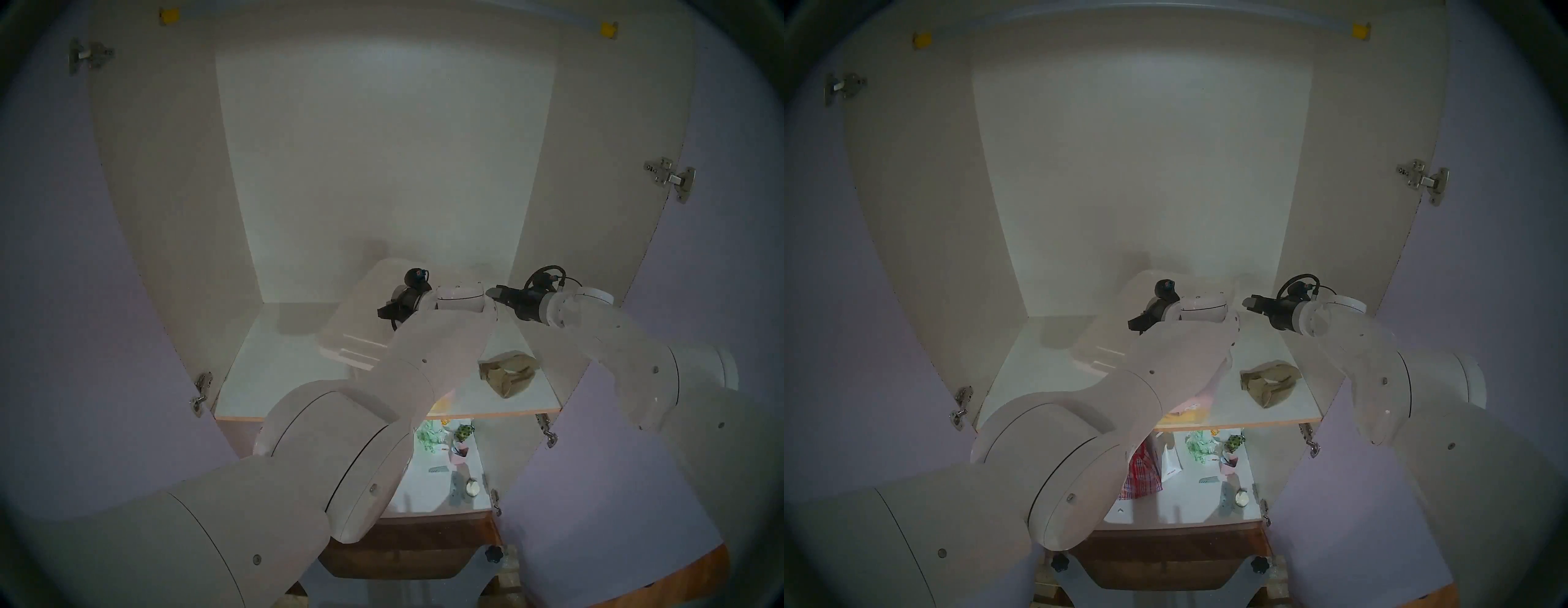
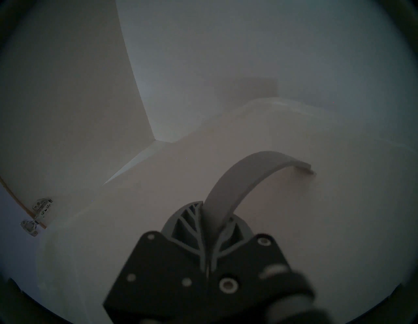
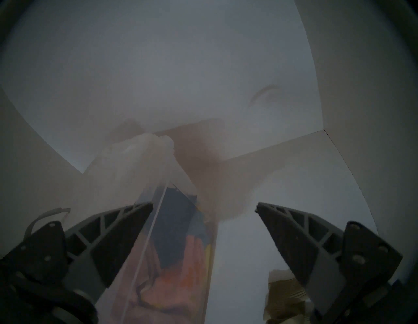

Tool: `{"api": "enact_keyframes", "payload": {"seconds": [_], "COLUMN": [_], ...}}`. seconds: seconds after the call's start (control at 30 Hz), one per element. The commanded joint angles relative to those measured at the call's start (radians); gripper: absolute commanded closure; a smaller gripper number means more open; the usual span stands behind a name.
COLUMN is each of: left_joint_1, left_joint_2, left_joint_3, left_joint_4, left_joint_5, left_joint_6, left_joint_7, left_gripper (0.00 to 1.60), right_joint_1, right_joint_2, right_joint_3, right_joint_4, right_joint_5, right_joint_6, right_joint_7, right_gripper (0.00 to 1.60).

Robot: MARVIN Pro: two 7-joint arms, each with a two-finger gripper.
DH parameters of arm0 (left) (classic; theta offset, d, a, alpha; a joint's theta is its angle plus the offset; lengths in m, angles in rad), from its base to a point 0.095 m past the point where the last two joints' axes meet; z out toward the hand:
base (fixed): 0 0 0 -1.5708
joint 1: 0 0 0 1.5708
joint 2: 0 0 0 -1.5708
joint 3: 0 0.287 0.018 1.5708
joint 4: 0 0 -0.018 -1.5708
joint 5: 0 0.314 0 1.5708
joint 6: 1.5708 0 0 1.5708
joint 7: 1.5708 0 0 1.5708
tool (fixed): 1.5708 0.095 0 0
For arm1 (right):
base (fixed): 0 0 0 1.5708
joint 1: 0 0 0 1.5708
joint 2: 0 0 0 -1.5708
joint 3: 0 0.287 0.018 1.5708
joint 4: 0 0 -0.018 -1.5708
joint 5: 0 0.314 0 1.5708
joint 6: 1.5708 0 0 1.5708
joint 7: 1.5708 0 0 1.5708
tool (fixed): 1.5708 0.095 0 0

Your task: Take socks out of the storage bin, place them on top of the cabinet, and put the lid back on the bin

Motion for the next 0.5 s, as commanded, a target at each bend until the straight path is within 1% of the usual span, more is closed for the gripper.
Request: {"api": "enact_keyframes", "payload": {"seconds": [0.0,0.03,0.07,0.1,0.13,0.17,0.2,0.47], "left_joint_1": [-0.05,-0.05,-0.052,-0.053,-0.055,-0.057,-0.06,-0.102], "left_joint_2": [-0.017,-0.017,-0.017,-0.017,-0.017,-0.017,-0.017,-0.017], "left_joint_3": [0.018,0.018,0.018,0.019,0.02,0.021,0.022,0.02], "left_joint_4": [-0.002,0.001,0.004,0.007,0.01,0.013,0.016,0.035], "left_joint_5": [-0.022,-0.028,-0.033,-0.038,-0.042,-0.046,-0.049,-0.078], "left_joint_6": [-0.018,-0.021,-0.023,-0.026,-0.028,-0.03,-0.032,-0.047], "left_joint_7": [-0.041,-0.045,-0.049,-0.055,-0.058,-0.062,-0.066,-0.089], "left_gripper": [1.19,1.14,0.95,0.8,0.54,0.54,0.0,0.0], "right_joint_1": [0.03,0.03,0.03,0.031,0.031,0.031,0.031,0.031], "right_joint_2": [0.003,0.003,0.003,0.003,0.004,0.004,0.004,0.005], "right_joint_3": [0.004,0.004,0.004,0.005,0.005,0.005,0.005,0.005], "right_joint_4": [-0.018,-0.018,-0.018,-0.018,-0.018,-0.018,-0.018,-0.018], "right_joint_5": [0.005,0.004,0.004,0.004,0.004,0.004,0.004,0.003], "right_joint_6": [0.0,0.0,0.0,0.001,0.001,0.001,0.001,0.003], "right_joint_7": [0.015,0.017,0.018,0.019,0.019,0.02,0.021,0.029], "right_gripper": [0.0,0.0,0.0,0.0,0.0,0.0,0.0,0.0]}}
